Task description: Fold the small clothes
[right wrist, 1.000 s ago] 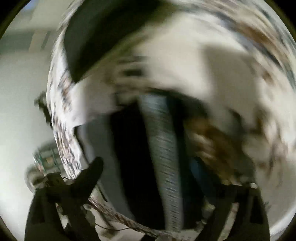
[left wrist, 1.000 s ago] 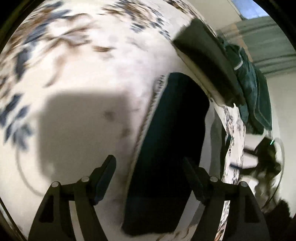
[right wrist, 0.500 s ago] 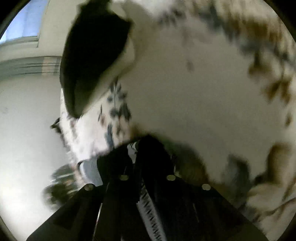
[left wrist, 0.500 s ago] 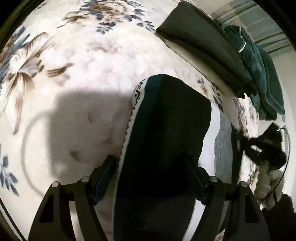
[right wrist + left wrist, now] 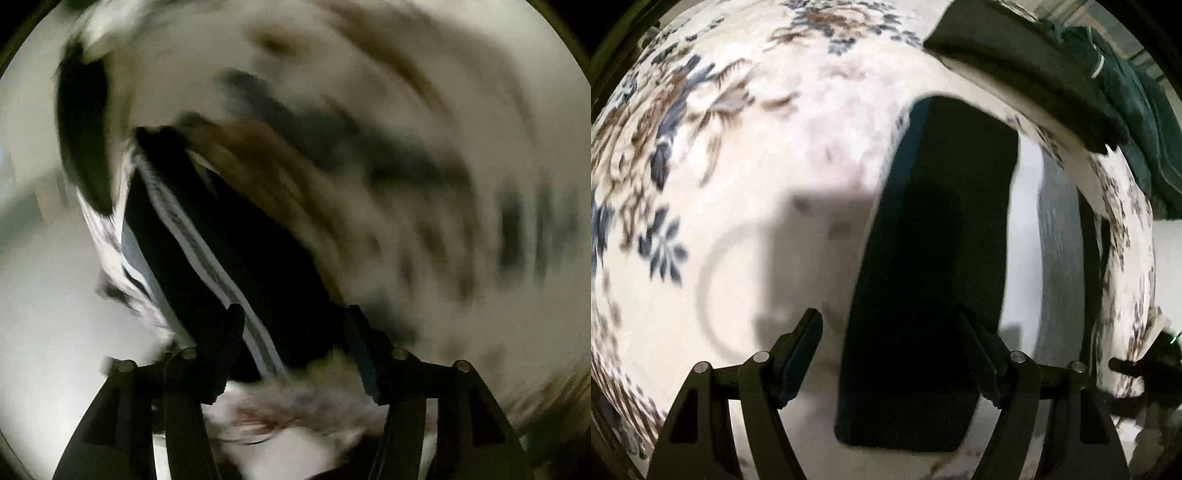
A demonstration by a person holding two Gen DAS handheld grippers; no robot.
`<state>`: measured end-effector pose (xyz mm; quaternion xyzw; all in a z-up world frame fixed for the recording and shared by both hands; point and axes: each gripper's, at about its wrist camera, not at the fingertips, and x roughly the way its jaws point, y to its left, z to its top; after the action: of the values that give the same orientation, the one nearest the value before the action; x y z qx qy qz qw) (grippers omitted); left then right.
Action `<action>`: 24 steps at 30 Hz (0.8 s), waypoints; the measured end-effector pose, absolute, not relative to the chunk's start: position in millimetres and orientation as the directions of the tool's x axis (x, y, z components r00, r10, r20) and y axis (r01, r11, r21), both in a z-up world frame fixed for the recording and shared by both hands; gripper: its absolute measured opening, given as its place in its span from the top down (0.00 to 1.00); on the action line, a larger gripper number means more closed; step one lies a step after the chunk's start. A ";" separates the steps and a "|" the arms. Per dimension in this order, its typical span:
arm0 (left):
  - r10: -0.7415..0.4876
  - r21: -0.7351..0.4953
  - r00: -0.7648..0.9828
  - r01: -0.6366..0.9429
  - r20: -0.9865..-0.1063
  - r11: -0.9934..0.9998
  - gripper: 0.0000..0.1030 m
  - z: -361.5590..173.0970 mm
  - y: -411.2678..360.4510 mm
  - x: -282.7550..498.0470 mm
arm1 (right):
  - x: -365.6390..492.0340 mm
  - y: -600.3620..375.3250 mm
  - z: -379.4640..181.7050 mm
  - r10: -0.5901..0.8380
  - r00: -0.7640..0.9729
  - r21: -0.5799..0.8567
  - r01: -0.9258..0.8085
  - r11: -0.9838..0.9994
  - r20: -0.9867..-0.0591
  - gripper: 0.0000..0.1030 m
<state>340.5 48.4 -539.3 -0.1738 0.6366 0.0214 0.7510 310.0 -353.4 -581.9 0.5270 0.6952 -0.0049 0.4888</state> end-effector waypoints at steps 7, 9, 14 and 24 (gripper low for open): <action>-0.204 -0.244 0.172 -0.257 -0.964 0.935 0.29 -546.9 46.5 323.1 | 283.6 -317.9 -620.6 0.787 0.228 0.598 0.773 0.212 -0.573 0.81; -0.209 -0.248 0.171 -0.253 -0.963 0.935 0.29 -546.0 48.4 324.5 | 294.9 -313.0 -602.2 0.746 0.293 0.656 0.713 0.246 -0.598 0.86; -0.231 -0.268 0.175 -0.229 -0.957 0.936 0.29 -543.3 52.6 330.8 | 314.4 -308.4 -561.1 0.600 0.184 0.585 0.560 0.587 -0.779 0.86; -0.395 -0.440 0.228 -0.201 -0.890 0.875 0.29 -552.2 81.0 350.0 | 338.9 -338.5 -591.2 0.707 0.130 0.652 0.530 0.543 -0.695 0.21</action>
<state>350.0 81.0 -552.2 -0.2412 0.6179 -0.0650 0.7455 338.9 -338.5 -591.2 0.4722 0.6552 0.0758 0.5848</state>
